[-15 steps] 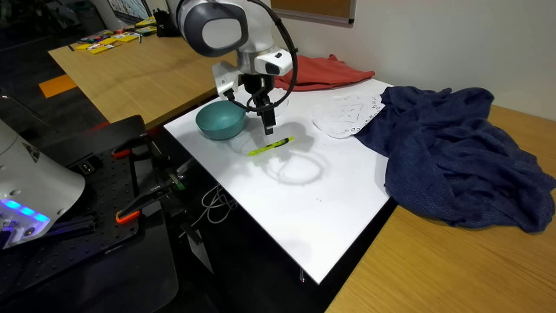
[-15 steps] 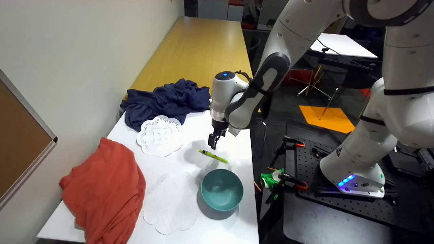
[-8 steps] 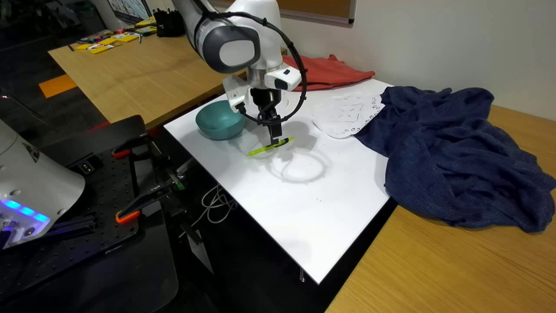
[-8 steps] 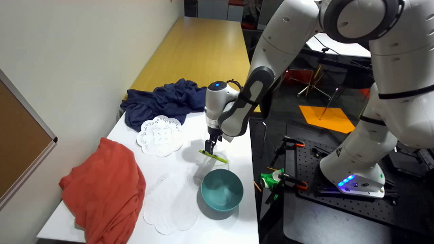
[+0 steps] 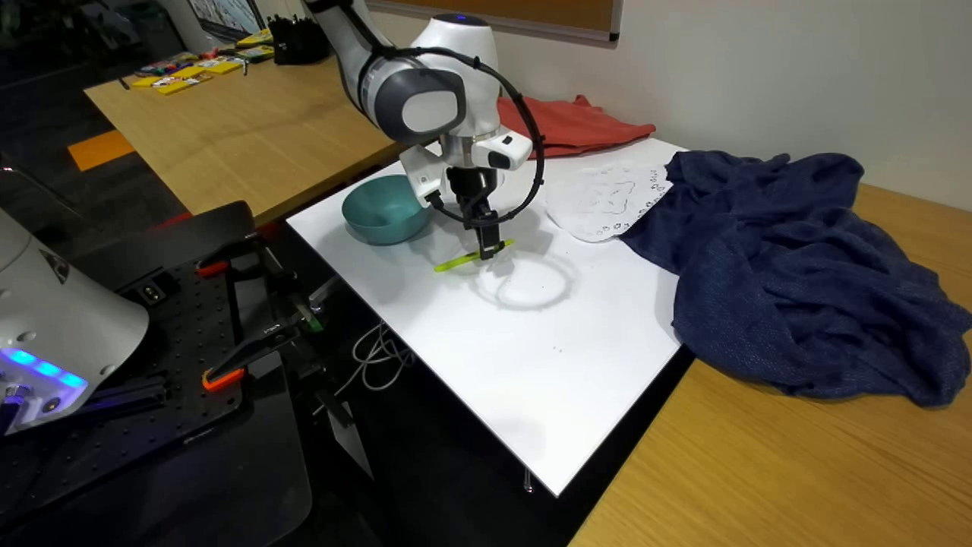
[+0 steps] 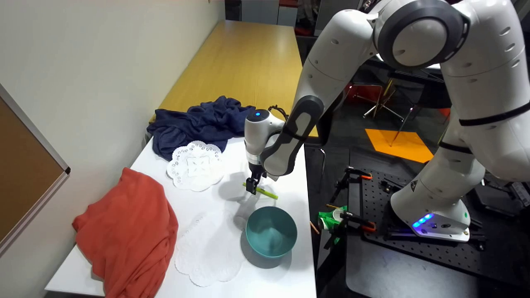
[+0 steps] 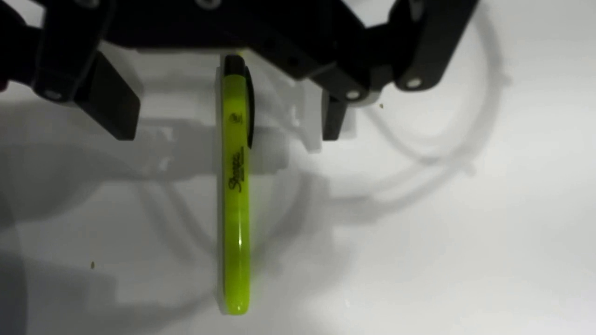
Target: Pick the marker and put it in the bowl
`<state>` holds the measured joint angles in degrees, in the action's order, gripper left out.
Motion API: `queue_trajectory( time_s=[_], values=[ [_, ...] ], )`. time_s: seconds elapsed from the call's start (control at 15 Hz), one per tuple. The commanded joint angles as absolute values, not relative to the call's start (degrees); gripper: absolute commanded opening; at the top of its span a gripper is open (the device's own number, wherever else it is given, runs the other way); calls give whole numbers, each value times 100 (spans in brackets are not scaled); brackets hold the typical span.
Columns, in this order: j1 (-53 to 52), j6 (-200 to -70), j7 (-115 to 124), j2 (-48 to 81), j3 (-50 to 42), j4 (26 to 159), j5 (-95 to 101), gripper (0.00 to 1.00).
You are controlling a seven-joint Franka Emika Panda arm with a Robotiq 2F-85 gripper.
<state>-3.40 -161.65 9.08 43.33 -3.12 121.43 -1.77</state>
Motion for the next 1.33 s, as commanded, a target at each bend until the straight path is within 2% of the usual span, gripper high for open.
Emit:
queue_trajectory(
  time_s=[0.0, 0.07, 0.13, 0.2, 0.53, 0.87, 1.0, 1.27],
  values=[
    [-462, -16252, 971, 4550, -426, 11918, -151, 100],
    [-459, -16255, 974, 4592, -426, 11878, -161, 100],
    [-461, -16279, 977, 4631, -435, 11848, -161, 75],
    [-459, -16274, 971, 4657, -439, 11819, -159, 74],
    [-452, -16321, 969, 4727, -461, 11747, -168, 34],
    [-435, -16321, 952, 4759, -446, 11695, -176, 0],
    [-438, -16297, 957, 4759, -445, 11667, -178, 4],
    [-616, -16352, 1099, 4417, -514, 11962, -170, 4]
  ],
)
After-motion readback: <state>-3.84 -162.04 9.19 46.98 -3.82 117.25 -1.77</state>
